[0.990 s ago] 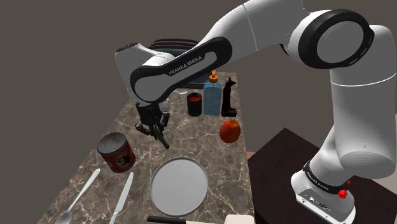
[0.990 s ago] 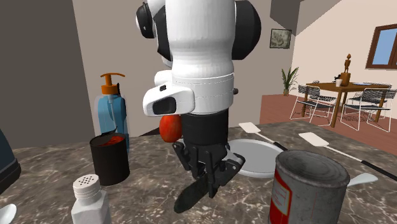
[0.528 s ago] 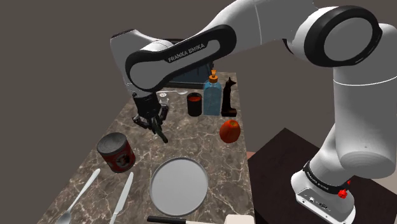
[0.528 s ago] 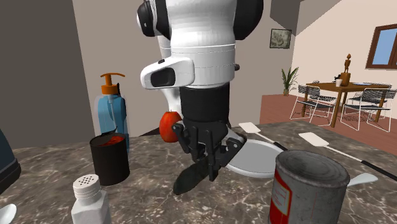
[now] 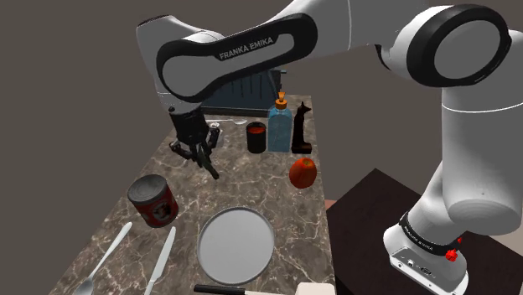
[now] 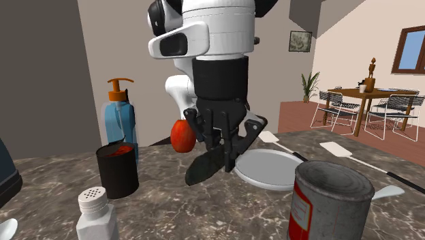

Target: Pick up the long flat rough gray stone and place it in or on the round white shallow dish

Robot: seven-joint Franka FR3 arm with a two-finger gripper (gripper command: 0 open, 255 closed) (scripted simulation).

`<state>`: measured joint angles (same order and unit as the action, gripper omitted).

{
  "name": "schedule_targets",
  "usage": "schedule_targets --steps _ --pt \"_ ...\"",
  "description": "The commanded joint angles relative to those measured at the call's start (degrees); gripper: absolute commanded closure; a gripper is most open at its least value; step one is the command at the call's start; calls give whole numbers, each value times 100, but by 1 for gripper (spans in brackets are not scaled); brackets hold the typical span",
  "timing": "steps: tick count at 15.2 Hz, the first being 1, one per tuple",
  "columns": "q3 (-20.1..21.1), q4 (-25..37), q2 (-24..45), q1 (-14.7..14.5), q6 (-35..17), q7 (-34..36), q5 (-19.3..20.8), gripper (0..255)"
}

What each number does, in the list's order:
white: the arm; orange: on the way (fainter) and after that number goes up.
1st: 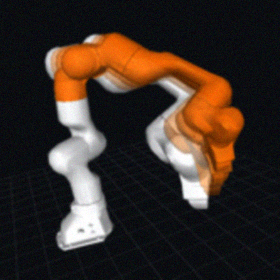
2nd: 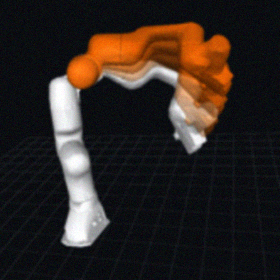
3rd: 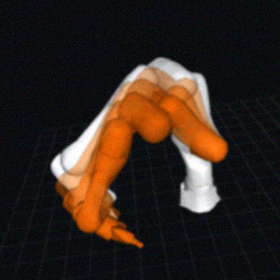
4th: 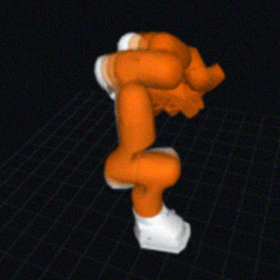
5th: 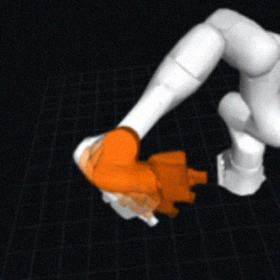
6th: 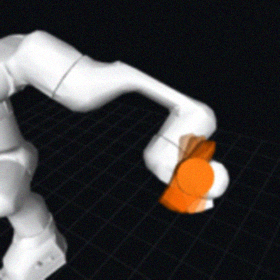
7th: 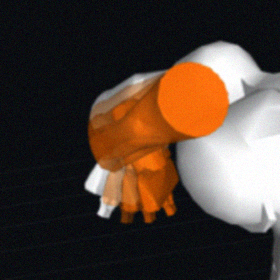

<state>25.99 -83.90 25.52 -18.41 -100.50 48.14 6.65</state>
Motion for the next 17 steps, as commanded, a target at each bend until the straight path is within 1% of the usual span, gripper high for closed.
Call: schedule_targets --steps 1,5,9,15,17 --pt "49 -217 -207 10 -23 50 -75 255" --pt "232 -1166 -848 -24 -389 298 -329 255" --pt "423 -1939 -1409 -118 -675 546 -599 255" --pt "728 -2846 -2129 -352 -995 946 -1020 255" --pt "772 -3004 -2193 -399 -1107 1013 -1067 255"
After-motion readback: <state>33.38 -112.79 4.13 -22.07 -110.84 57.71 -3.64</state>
